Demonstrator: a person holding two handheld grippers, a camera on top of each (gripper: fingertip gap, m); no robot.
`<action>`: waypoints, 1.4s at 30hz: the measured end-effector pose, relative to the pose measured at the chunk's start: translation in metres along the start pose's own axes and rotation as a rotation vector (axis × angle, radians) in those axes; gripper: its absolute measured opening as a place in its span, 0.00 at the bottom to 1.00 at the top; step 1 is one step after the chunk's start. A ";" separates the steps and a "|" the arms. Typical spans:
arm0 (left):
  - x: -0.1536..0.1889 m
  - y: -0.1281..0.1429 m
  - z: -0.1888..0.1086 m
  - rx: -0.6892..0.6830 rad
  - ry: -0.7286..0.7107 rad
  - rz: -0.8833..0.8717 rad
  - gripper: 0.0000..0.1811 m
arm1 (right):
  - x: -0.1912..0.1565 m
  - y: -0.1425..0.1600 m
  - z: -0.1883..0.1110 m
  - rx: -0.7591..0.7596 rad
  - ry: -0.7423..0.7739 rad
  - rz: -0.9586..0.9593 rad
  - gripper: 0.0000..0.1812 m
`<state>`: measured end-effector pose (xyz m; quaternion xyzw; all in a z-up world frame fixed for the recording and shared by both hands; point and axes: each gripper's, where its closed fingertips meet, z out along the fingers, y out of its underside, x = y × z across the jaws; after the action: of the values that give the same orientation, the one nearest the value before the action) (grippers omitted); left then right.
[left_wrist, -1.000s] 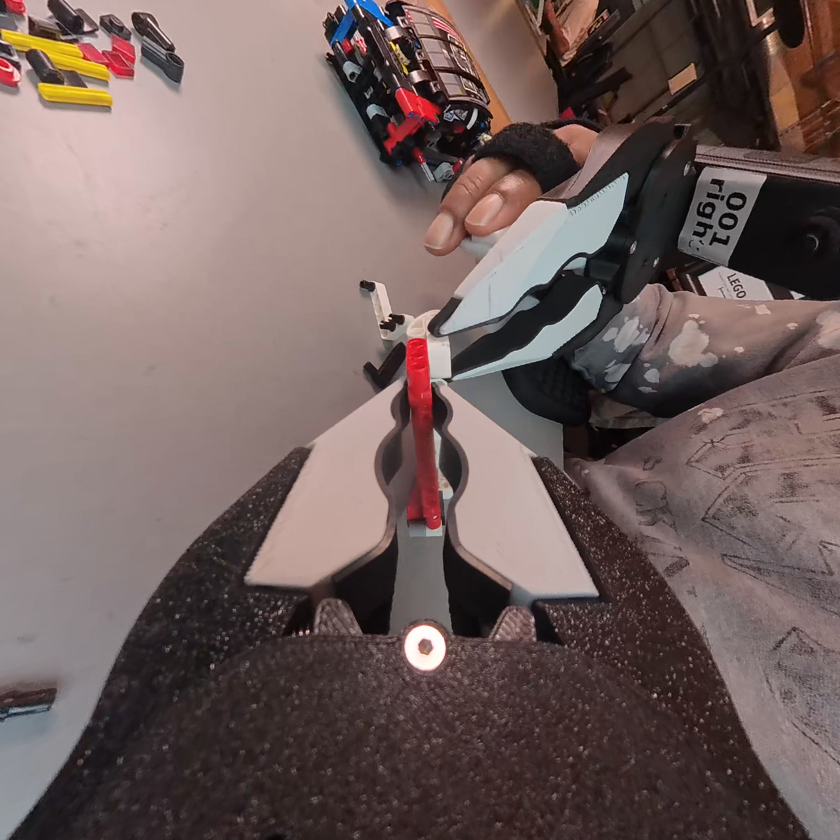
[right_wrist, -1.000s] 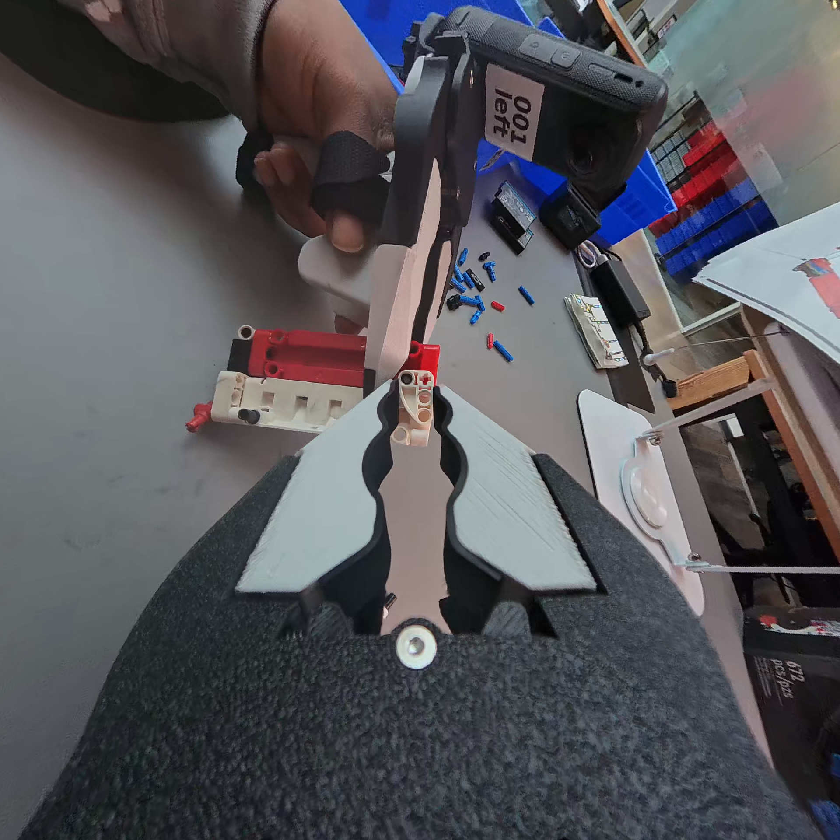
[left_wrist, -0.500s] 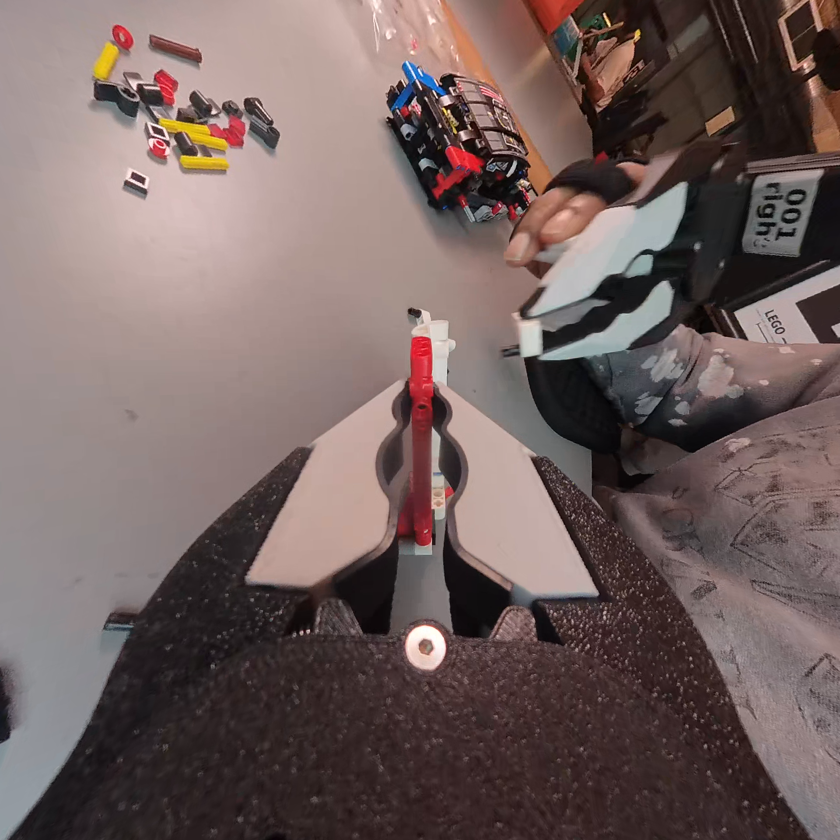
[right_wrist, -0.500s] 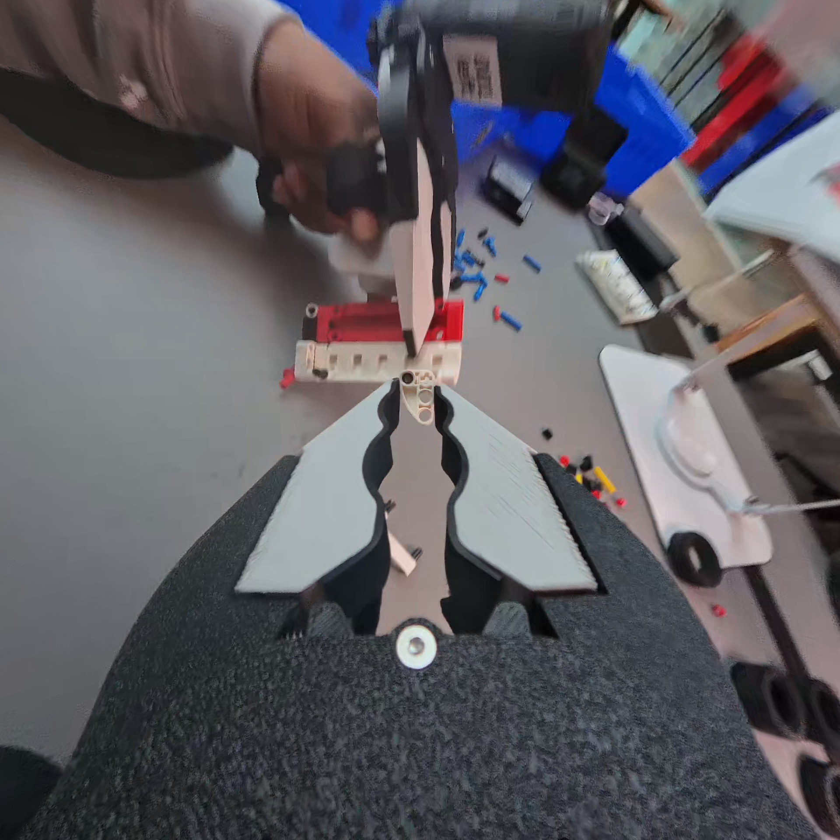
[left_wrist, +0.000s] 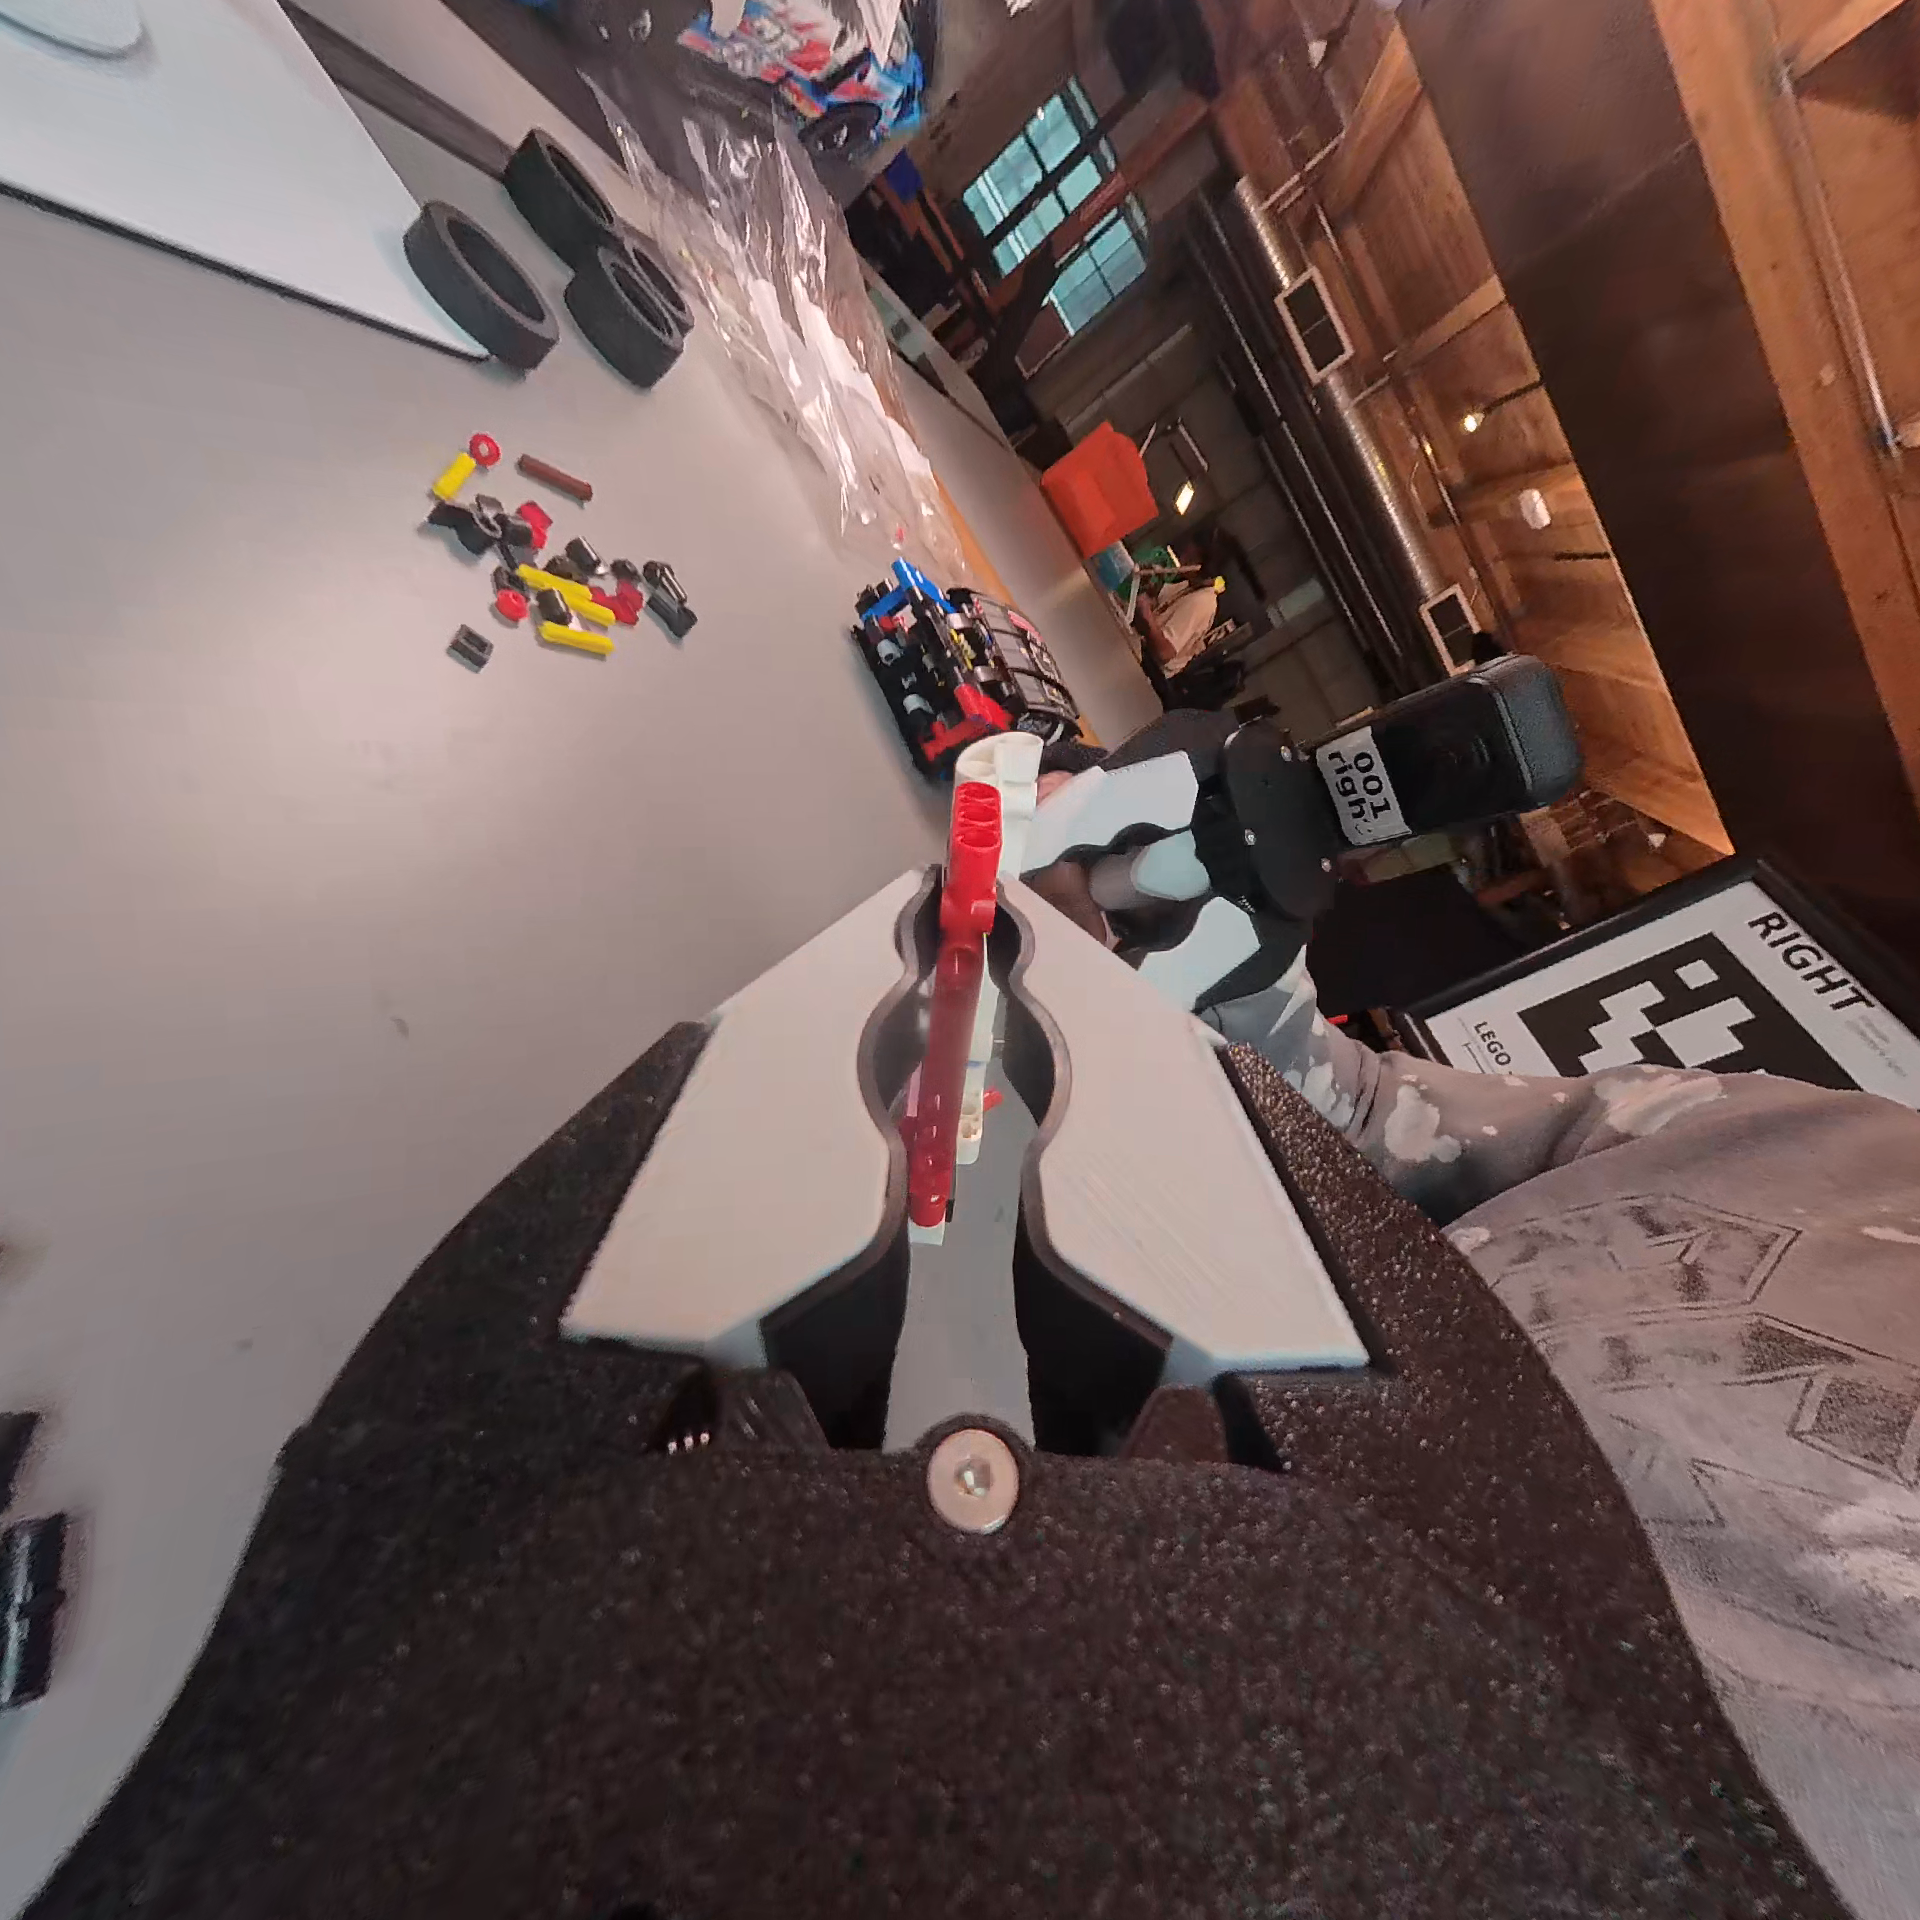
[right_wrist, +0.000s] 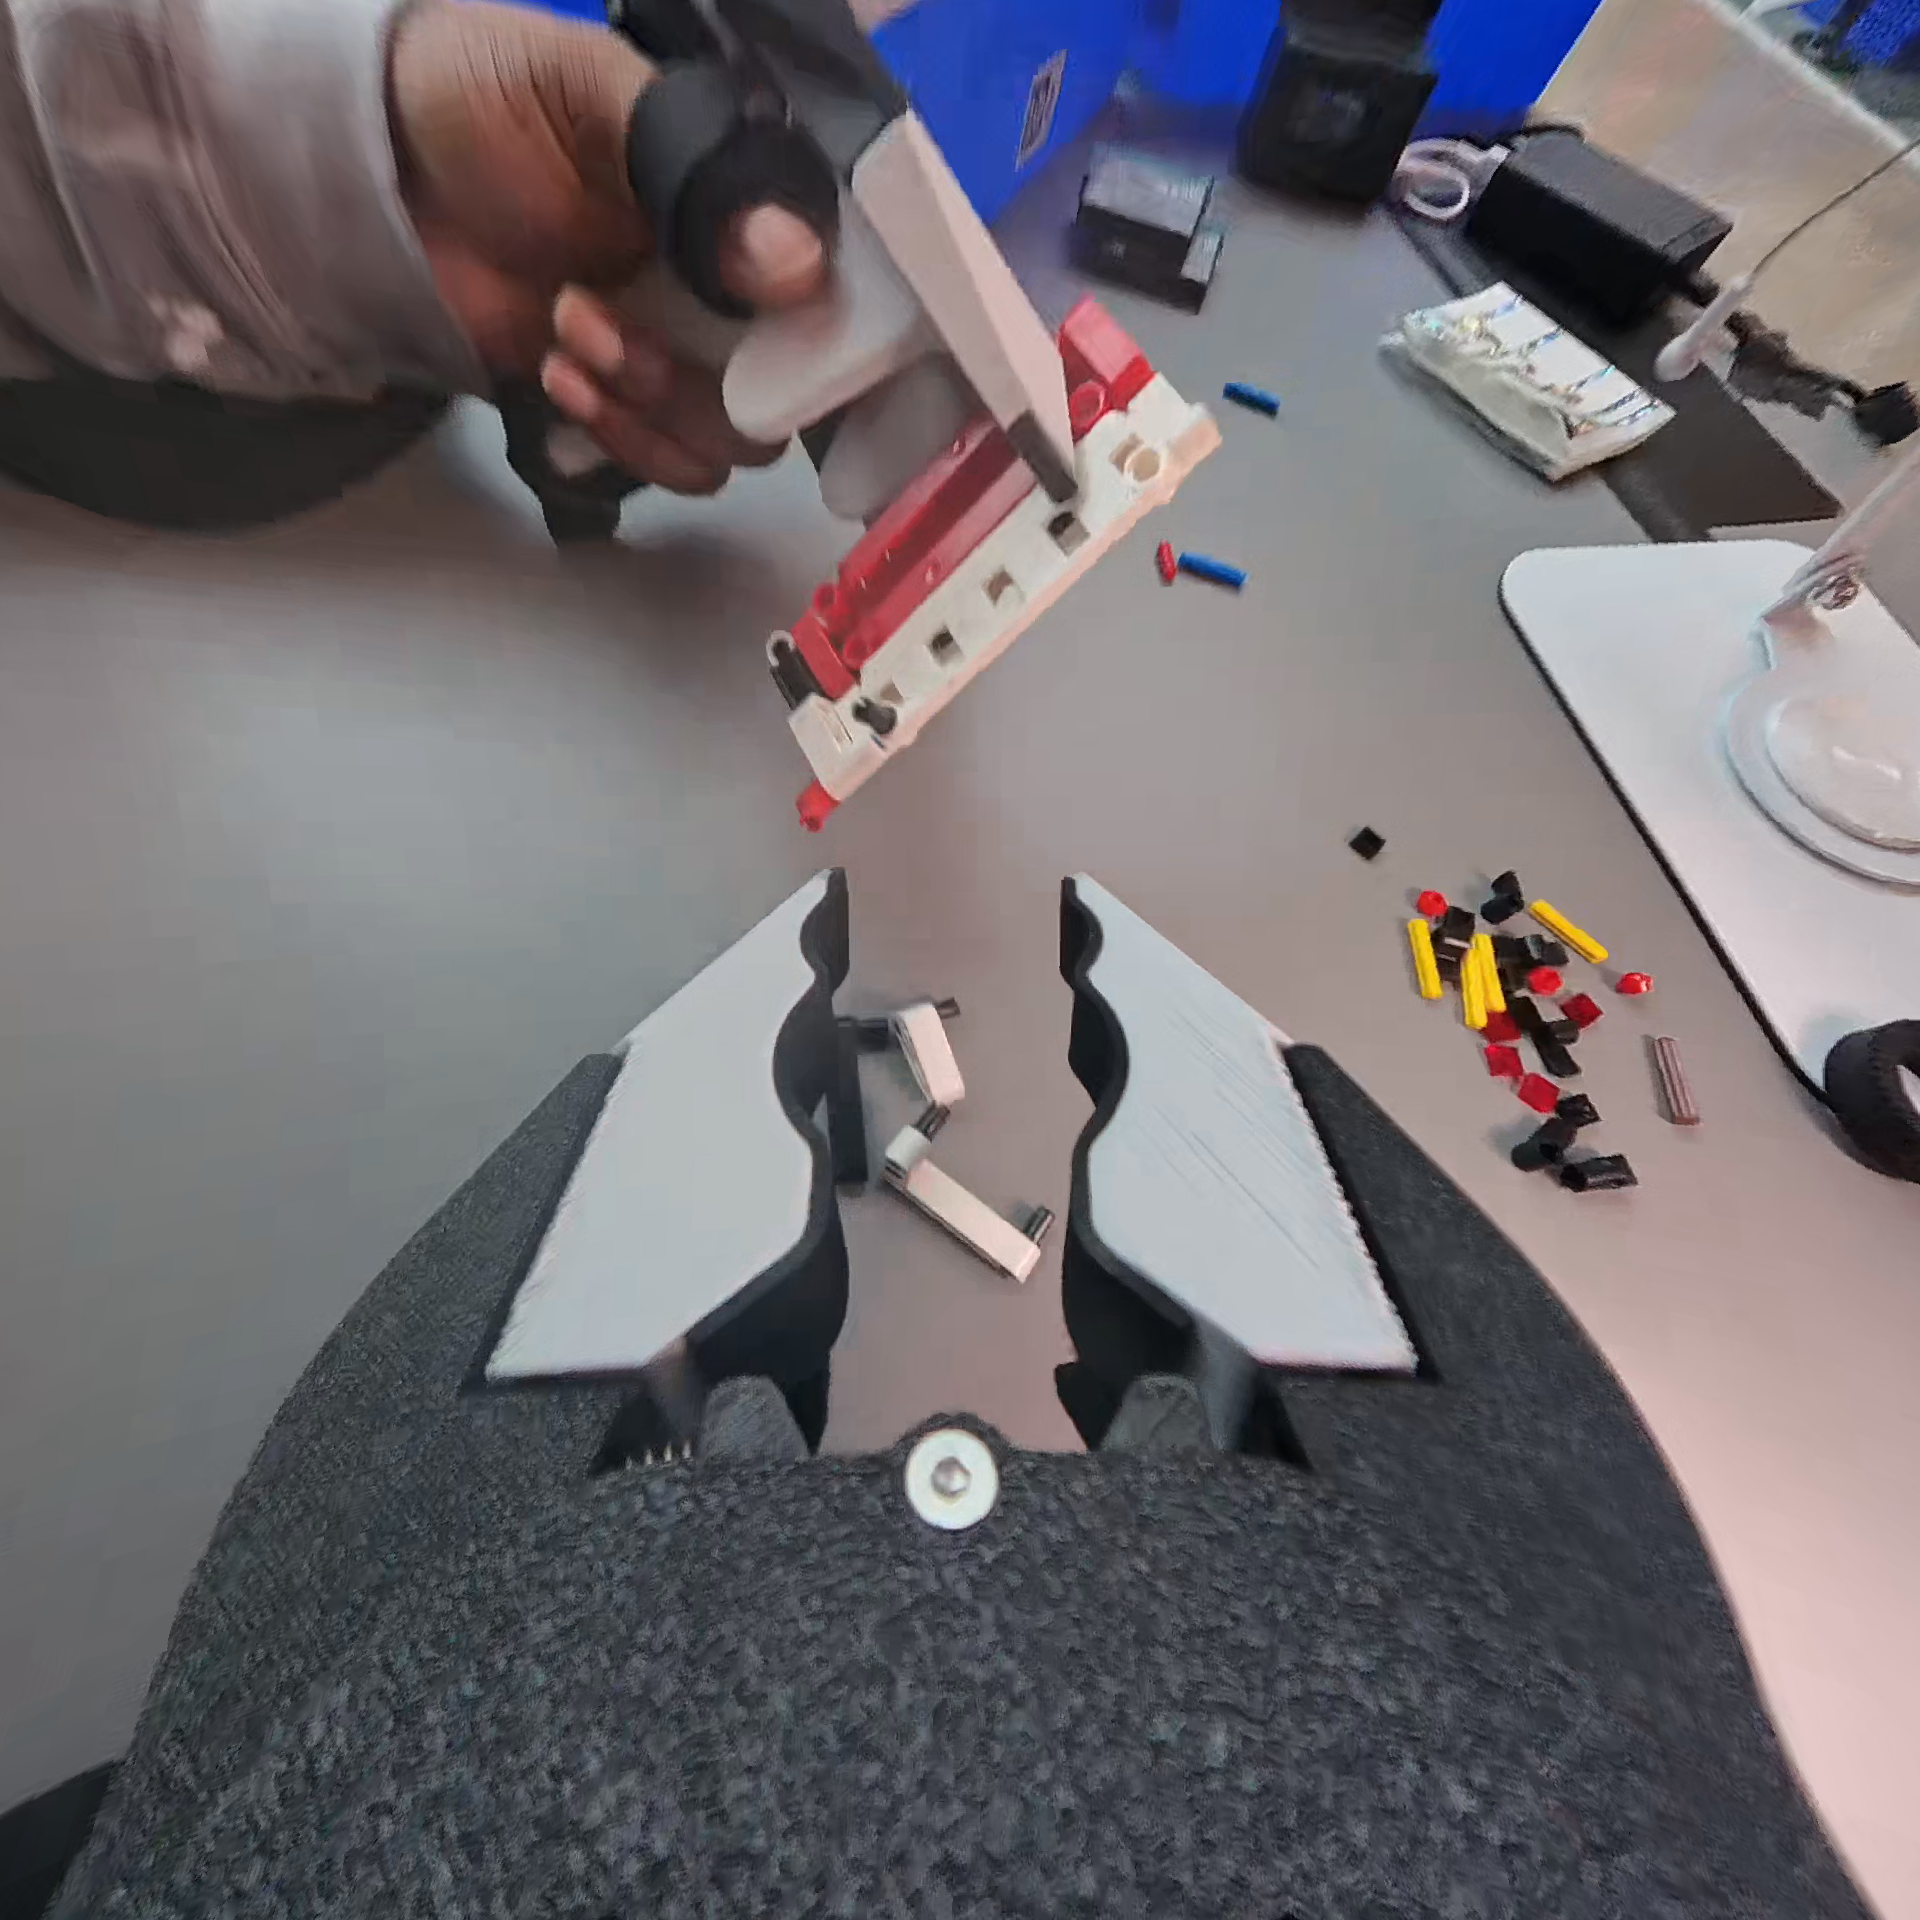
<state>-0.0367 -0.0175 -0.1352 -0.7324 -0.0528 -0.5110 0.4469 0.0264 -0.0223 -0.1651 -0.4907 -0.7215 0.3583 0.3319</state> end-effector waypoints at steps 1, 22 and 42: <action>0.002 -0.003 0.000 0.023 0.000 0.011 0.03 | -0.001 -0.009 -0.001 0.035 0.000 0.027 0.22; 0.010 -0.013 0.004 0.173 -0.084 0.087 0.07 | 0.026 -0.047 -0.006 0.201 0.320 0.041 0.03; 0.059 -0.026 -0.004 0.331 0.453 -0.209 0.03 | -0.004 -0.088 -0.018 0.546 0.018 0.224 0.12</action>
<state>-0.0254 -0.0271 -0.0724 -0.5074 -0.1094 -0.6891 0.5057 0.0013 -0.0452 -0.0815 -0.4630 -0.5366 0.5694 0.4165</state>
